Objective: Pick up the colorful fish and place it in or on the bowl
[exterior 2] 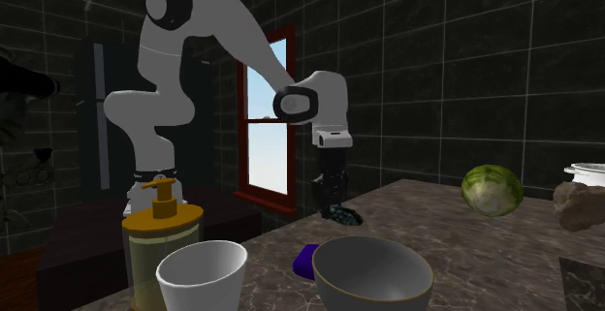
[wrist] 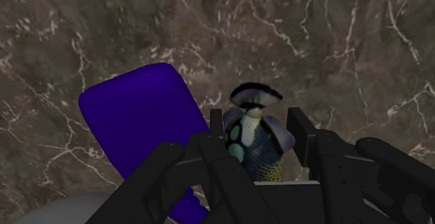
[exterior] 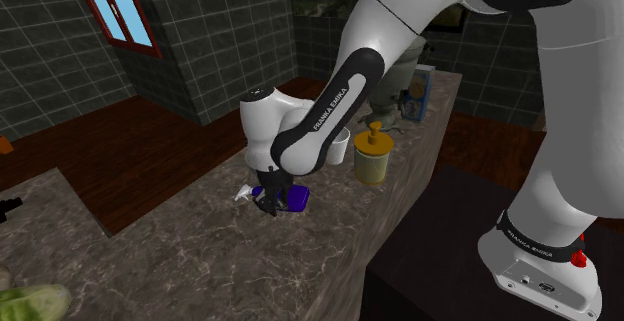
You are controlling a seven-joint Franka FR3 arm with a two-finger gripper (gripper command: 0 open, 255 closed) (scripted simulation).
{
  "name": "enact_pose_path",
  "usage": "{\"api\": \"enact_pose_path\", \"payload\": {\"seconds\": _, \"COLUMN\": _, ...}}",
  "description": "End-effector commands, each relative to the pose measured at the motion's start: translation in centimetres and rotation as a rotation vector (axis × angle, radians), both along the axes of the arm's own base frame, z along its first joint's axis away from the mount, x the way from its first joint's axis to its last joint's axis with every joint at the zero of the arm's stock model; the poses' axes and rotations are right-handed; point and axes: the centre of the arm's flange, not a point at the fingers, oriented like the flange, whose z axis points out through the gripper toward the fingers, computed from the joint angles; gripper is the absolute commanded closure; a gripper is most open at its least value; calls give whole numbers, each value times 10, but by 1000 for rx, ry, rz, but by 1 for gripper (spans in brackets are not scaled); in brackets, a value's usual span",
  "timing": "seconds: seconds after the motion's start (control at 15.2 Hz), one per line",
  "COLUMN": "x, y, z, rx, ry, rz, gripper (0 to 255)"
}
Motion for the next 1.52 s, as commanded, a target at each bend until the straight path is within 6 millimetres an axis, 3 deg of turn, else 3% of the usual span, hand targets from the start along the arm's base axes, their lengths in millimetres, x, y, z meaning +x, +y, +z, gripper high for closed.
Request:
{"api": "enact_pose_path", "payload": {"seconds": 0.0, "x": 0, "y": 0, "z": 10, "rx": 0, "ry": 0, "rz": 0, "gripper": 255}}
{"api": "enact_pose_path", "payload": {"seconds": 1.12, "x": 0, "y": 0, "z": 98, "rx": 0, "ry": 0, "rz": 0, "gripper": 255}}
{"api": "enact_pose_path", "payload": {"seconds": 1.45, "x": 53, "y": -39, "z": 99, "rx": 0, "ry": 0, "rz": 0, "gripper": 255}}
